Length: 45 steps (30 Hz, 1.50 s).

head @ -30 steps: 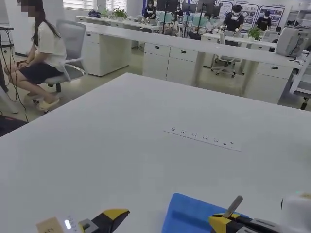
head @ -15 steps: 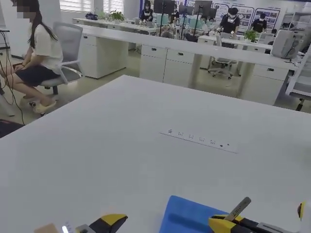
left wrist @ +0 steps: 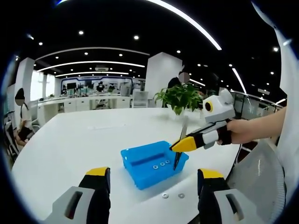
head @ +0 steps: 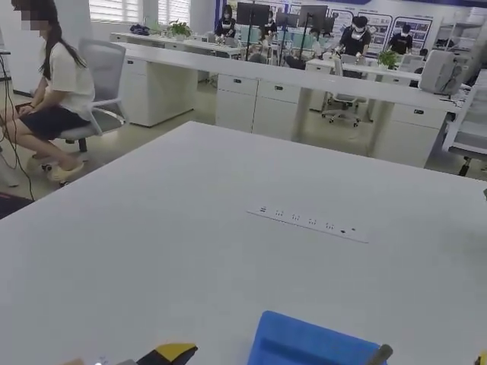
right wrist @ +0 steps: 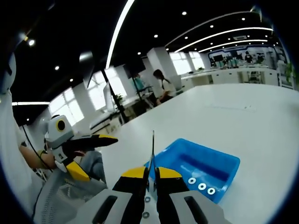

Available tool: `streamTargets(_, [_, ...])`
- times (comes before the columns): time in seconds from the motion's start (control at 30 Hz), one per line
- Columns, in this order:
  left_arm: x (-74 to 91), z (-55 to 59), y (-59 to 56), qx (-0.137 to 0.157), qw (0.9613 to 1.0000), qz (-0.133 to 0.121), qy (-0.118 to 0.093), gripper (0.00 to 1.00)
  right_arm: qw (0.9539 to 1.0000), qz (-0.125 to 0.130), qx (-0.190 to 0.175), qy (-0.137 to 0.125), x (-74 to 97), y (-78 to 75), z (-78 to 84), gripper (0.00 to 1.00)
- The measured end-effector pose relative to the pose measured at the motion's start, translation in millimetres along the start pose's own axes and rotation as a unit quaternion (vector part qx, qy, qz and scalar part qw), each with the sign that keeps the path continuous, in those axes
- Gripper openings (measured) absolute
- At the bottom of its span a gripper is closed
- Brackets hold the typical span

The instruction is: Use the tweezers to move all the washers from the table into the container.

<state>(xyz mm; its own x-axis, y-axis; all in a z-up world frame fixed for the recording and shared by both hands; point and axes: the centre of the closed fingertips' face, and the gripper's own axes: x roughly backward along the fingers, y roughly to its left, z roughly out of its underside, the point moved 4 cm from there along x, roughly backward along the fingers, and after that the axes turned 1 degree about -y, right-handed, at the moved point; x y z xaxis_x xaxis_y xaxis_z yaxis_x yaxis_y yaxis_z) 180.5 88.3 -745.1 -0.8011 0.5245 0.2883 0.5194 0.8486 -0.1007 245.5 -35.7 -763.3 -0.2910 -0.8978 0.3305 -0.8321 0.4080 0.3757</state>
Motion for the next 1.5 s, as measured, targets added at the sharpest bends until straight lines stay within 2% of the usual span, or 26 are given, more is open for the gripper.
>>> streamTargets(0.57, [1.1, -0.2, 0.4, 0.000, 1.0000, -0.002, 0.000, 0.77, 0.9983, -0.008, -0.027, 0.051, -6.7, 7.6, 49.1, 0.04])
streamTargets(0.93, [1.1, 0.0, 0.4, -0.001, 1.0000, -0.002, 0.002, 0.76, 0.9971, -0.015, -0.024, 0.071, -10.4, 10.0, 60.6, 0.04])
streamTargets(1.17, [0.7, -0.5, 1.1, 0.000, 1.0000, -0.004, 0.001, 0.76, 0.9962, -0.020, 0.011, 0.084, -12.1, 15.5, 63.2, 0.04])
streamTargets(1.27, [0.7, -0.4, 1.1, -0.001, 1.0000, -0.003, 0.001, 0.76, 0.9943, -0.027, 0.047, 0.092, -12.3, 19.9, 64.1, 0.04])
streamTargets(1.5, [0.9, -1.0, 1.5, -0.001, 1.0000, -0.005, 0.000, 0.76, 0.9899, -0.031, 0.098, 0.098, -11.0, 30.4, 67.5, 0.05])
